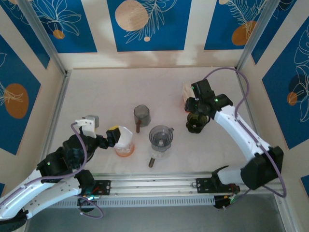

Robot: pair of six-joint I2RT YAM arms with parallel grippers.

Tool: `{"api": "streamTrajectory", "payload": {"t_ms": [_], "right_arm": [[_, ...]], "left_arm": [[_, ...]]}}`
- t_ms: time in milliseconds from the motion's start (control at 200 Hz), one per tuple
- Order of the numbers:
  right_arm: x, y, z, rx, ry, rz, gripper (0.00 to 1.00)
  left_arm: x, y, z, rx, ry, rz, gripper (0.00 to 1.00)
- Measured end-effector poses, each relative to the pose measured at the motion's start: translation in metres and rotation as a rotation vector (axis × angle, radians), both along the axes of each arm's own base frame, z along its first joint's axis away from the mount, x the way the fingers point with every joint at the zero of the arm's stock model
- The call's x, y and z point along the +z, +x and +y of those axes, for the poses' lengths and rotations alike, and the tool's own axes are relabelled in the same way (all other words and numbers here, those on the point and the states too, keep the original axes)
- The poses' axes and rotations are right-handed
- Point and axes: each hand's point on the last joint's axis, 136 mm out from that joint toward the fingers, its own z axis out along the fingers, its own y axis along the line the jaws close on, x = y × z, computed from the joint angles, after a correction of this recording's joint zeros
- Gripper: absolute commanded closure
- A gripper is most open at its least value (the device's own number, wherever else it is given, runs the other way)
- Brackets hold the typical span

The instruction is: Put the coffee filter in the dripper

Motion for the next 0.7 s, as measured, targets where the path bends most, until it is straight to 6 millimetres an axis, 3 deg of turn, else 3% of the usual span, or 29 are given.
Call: {"api": "streamTrajectory", "payload": {"t_ms": [350, 510, 700], "right_arm": [[-0.026, 0.072, -0.012, -0.024, -0.040, 0.029, 0.67], [-0.040, 0.093, -0.006, -0.009, -0.049, 0.051, 0.69], [-0.042, 0.118, -0.001, -0.013, -0.047, 0.045, 0.71]], "left_arm": [[0.000, 0.001, -0.001, -0.002, 0.000, 0.002, 0.00], [0.000, 0.001, -0.002, -0.002, -0.002, -0.001, 0.00], [-0.004, 0.002, -0.004, -0.002, 0.001, 0.002, 0.00]]}}
